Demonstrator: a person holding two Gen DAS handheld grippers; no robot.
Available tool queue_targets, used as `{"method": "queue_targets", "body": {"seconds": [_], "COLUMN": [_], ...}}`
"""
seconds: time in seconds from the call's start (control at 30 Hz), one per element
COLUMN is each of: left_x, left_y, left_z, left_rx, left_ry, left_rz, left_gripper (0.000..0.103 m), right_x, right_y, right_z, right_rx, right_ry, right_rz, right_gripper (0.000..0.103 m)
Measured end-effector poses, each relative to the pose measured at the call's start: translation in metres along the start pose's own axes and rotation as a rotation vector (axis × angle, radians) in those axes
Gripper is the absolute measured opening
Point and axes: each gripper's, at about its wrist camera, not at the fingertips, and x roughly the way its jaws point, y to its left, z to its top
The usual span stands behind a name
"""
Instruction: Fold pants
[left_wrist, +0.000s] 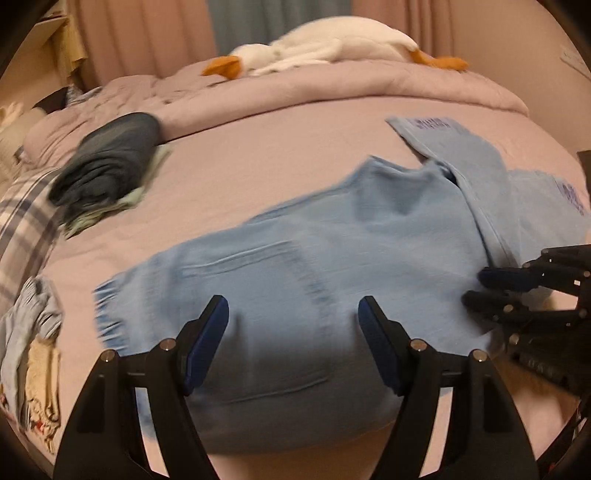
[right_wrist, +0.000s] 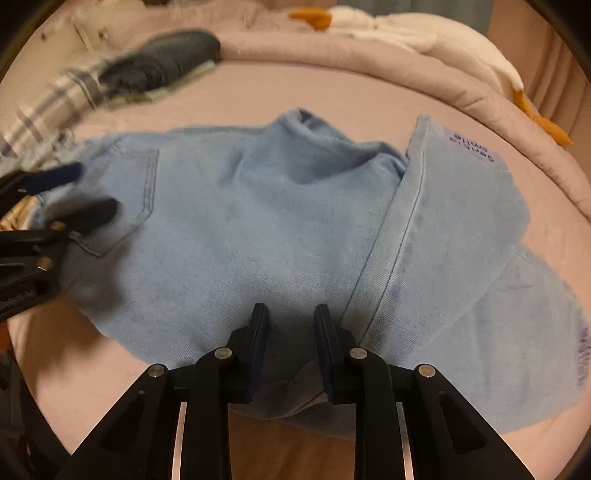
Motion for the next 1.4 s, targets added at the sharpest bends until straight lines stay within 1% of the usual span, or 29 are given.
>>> {"method": "queue_targets", "body": {"seconds": [0.07,0.13,0.17,0.2,0.23,0.27,0.3,0.33,0.37,0.4,0.5,0.57,0.63,0.67,0.73,0.77,0.8,0.83,0.87,0.9,1.0,1.07,1.13,1.23,1.27,1.3,1.33,1.37,1.4], "left_x": [0.014,0.031,0.034,0.033,0.033,0.033,0.032,0.032,0.032,0.032,0.032,0.033,0.034,0.033,0.033,0.033,0.033,0.033,0.033,0.033,0.033,0.033,0.033,0.033,0.033,0.033,0.033,0.033,0.034], "left_y": [-0.009,-0.012,-0.011,-0.009,-0.007,-0.005,-0.004,-0.004,-0.004,-0.005,-0.007,-0.005,-0.003,-0.004,-0.004,-0.004,-0.004,-0.004,-0.005,-0.005,-0.005,-0.006,-0.007,-0.006,-0.006,-0.006,-0.006,-0.006,-0.007], "left_z": [0.0,-0.007,-0.011,-0.014,-0.016,-0.017,-0.018,-0.019,-0.019,-0.019,-0.02,-0.019,-0.019,-0.02,-0.02,-0.02,-0.02,-0.02,-0.02,-0.02,-0.021,-0.02,-0.02,-0.02,-0.019,-0.02,-0.02,-0.02,-0.019], "left_rx": [0.007,-0.016,-0.032,-0.043,-0.05,-0.056,-0.058,-0.059,-0.058,-0.056,-0.055,-0.06,-0.064,-0.065,-0.065,-0.064,-0.064,-0.063,-0.062,-0.061,-0.06,-0.058,-0.056,-0.054,-0.055,-0.054,-0.054,-0.054,-0.051], "left_ry": [0.026,0.084,0.068,0.042,0.032,0.022,0.015,0.01,0.007,0.004,-0.005,-0.007,-0.011,-0.014,-0.017,-0.017,-0.018,-0.018,-0.019,-0.019,-0.021,-0.02,-0.019,-0.02,-0.019,-0.019,-0.02,-0.019,-0.017], "left_rz": [-0.017,-0.047,-0.054,-0.064,-0.079,-0.093,-0.103,-0.106,-0.105,-0.102,-0.1,-0.113,-0.125,-0.127,-0.13,-0.131,-0.131,-0.131,-0.131,-0.13,-0.13,-0.127,-0.126,-0.124,-0.123,-0.123,-0.123,-0.122,-0.12], "left_gripper": [0.072,0.073,0.077,0.078,0.078,0.079,0.079,0.079,0.08,0.081,0.082,0.085,0.087,0.087,0.088,0.088,0.088,0.089,0.089,0.089,0.089,0.09,0.09,0.09,0.09,0.09,0.09,0.09,0.09], "right_x": [-0.003,-0.01,-0.018,-0.025,-0.032,-0.038,-0.04,-0.038,-0.034,-0.028,0.003,0.026,0.056,0.065,0.098,0.106,0.11,0.109,0.107,0.104,0.066,0.02,-0.048,-0.12,-0.138,-0.144,-0.145,-0.141,-0.132], "right_y": [-0.008,-0.022,-0.033,-0.044,-0.056,-0.072,-0.086,-0.1,-0.114,-0.123,-0.143,-0.142,-0.135,-0.132,-0.128,-0.126,-0.123,-0.122,-0.123,-0.126,-0.148,-0.168,-0.186,-0.21,-0.219,-0.227,-0.233,-0.238,-0.243], "right_z": [-0.001,0.001,0.003,0.005,0.009,0.016,0.026,0.036,0.05,0.061,0.109,0.141,0.171,0.175,0.188,0.185,0.186,0.186,0.186,0.185,0.171,0.149,0.111,0.043,0.011,-0.015,-0.036,-0.065,-0.084], "right_rx": [0.039,0.108,0.152,0.183,0.211,0.244,0.277,0.31,0.348,0.37,0.459,0.48,0.46,0.454,0.453,0.445,0.423,0.405,0.404,0.418,0.512,0.595,0.669,0.79,0.849,0.892,0.919,0.966,1.004], "right_ry": [-0.019,-0.007,-0.019,-0.034,-0.052,-0.068,-0.076,-0.076,-0.067,-0.064,-0.035,-0.023,0.007,0.019,0.092,0.119,0.113,0.095,0.092,0.085,-0.033,-0.169,-0.336,-0.499,-0.526,-0.518,-0.498,-0.455,-0.418], "right_rz": [0.05,0.136,0.183,0.19,0.17,0.124,0.073,0.023,-0.031,-0.045,-0.016,-0.023,-0.076,-0.1,-0.18,-0.213,-0.247,-0.266,-0.271,-0.262,-0.209,-0.091,-0.042,-0.03,-0.03,-0.042,-0.059,-0.095,-0.103], "right_gripper": [0.025,0.026,0.026,0.026,0.028,0.031,0.037,0.04,0.04,0.04,0.04,0.04,0.04,0.04,0.04,0.04,0.034,0.017,0.008,0.007,0.007,0.007,0.007,0.007,0.007,0.007,0.007,0.007,0.007]}}
